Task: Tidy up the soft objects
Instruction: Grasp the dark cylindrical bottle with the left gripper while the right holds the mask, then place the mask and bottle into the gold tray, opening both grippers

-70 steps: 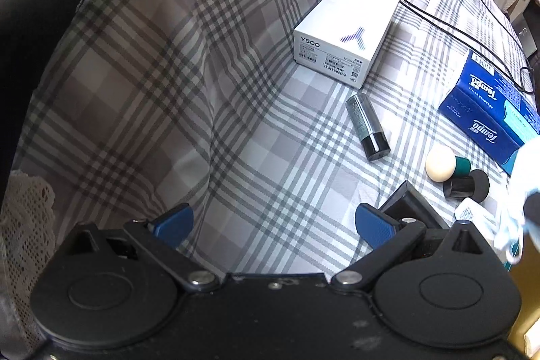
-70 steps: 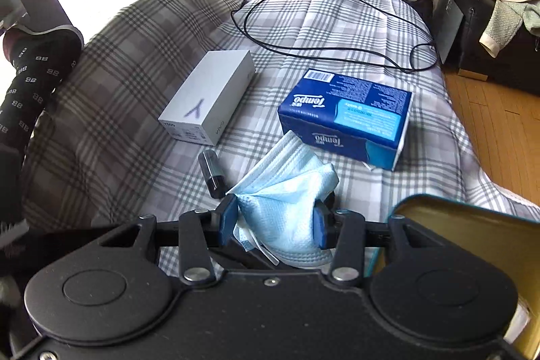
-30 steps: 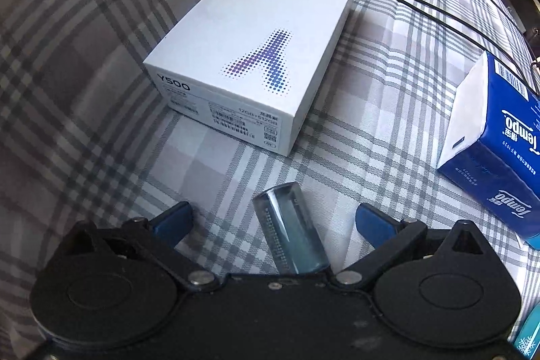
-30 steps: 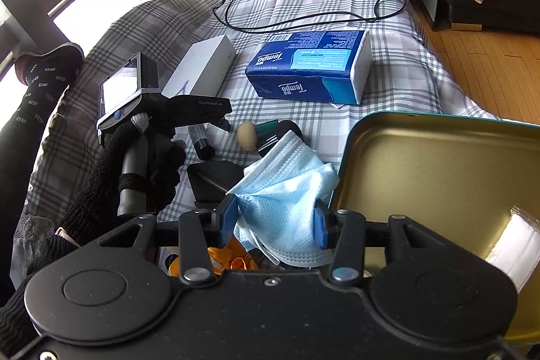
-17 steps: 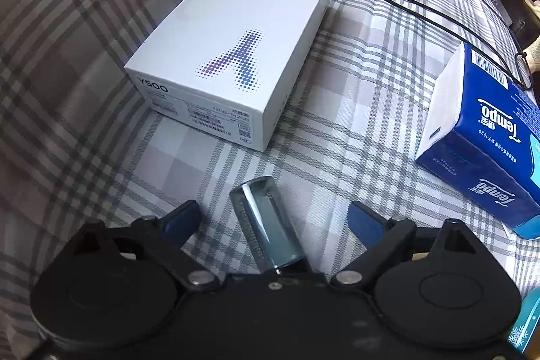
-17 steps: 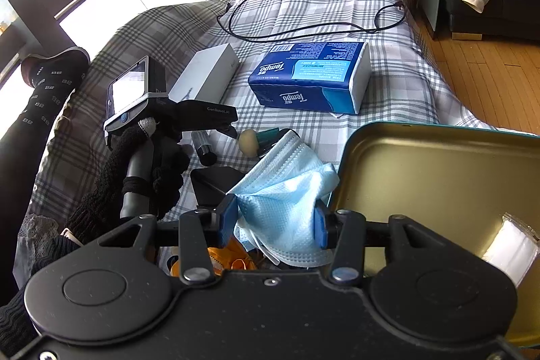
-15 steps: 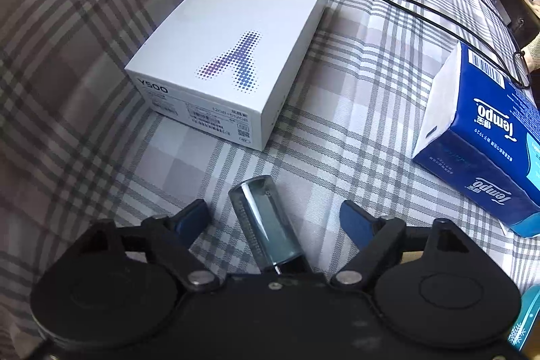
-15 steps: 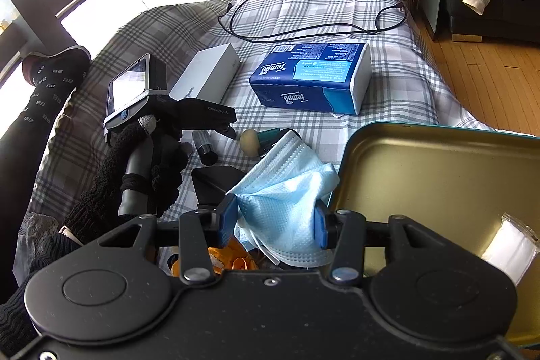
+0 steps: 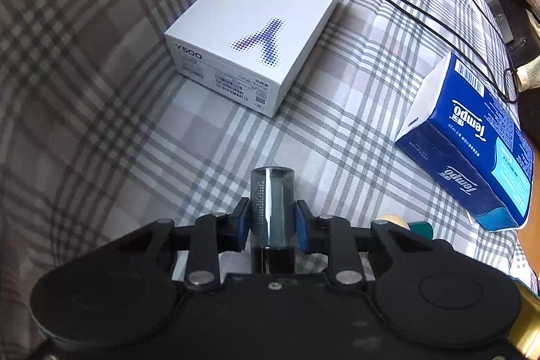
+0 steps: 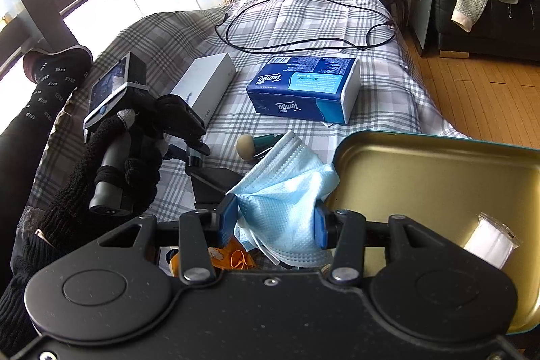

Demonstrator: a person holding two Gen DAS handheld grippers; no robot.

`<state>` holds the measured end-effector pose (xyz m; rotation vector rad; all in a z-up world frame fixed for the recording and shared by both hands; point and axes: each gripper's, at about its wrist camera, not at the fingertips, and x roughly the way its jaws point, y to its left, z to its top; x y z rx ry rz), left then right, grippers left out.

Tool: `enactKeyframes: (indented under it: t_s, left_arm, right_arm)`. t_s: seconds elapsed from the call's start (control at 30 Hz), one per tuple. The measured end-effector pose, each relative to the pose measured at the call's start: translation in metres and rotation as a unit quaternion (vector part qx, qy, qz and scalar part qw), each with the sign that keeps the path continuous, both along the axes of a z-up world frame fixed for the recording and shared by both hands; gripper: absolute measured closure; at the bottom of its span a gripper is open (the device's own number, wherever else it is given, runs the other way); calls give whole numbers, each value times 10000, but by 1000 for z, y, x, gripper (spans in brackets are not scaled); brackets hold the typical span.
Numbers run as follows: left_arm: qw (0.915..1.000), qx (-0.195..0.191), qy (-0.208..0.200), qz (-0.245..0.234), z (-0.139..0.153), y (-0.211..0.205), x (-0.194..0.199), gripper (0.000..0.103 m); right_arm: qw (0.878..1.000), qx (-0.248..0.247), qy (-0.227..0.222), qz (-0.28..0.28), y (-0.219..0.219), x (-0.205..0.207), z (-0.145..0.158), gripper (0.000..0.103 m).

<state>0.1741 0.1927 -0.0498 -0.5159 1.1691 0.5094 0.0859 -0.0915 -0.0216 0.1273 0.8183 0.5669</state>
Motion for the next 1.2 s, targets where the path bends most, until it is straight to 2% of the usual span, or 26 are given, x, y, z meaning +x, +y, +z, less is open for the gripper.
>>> enactKeyframes:
  t_s: [0.2, 0.33, 0.47, 0.67, 0.9, 1.07, 1.2]
  left_arm:
    - [9994, 312, -139, -109, 50, -32, -29, 79]
    - [9978, 281, -435, -405, 81, -69, -48, 79]
    - [9945, 285, -586, -826, 97, -113, -64, 79]
    - [9857, 199, -597, -1565, 100, -173, -78, 79]
    - [9703, 167, -499, -2360, 87, -235, -90, 79]
    - [9614, 289, -464, -2699, 80, -265, -88, 79]
    - [9578, 389, -447, -2812, 79, -273, -86, 79]
  right_arm:
    - [9994, 7, 14, -340, -20, -4, 3, 56]
    - [9977, 4, 17, -671, -39, -9, 4, 56]
    - [9943, 15, 76, -1066, -62, -14, 1, 57]
    - [9842, -114, 261, -1749, -93, -15, -13, 57]
    - [9719, -272, 610, -2257, -119, -14, -35, 57]
    - [9674, -419, 629, -2416, -125, -9, -39, 57]
    - [9679, -520, 582, -2388, -120, -3, -39, 57]
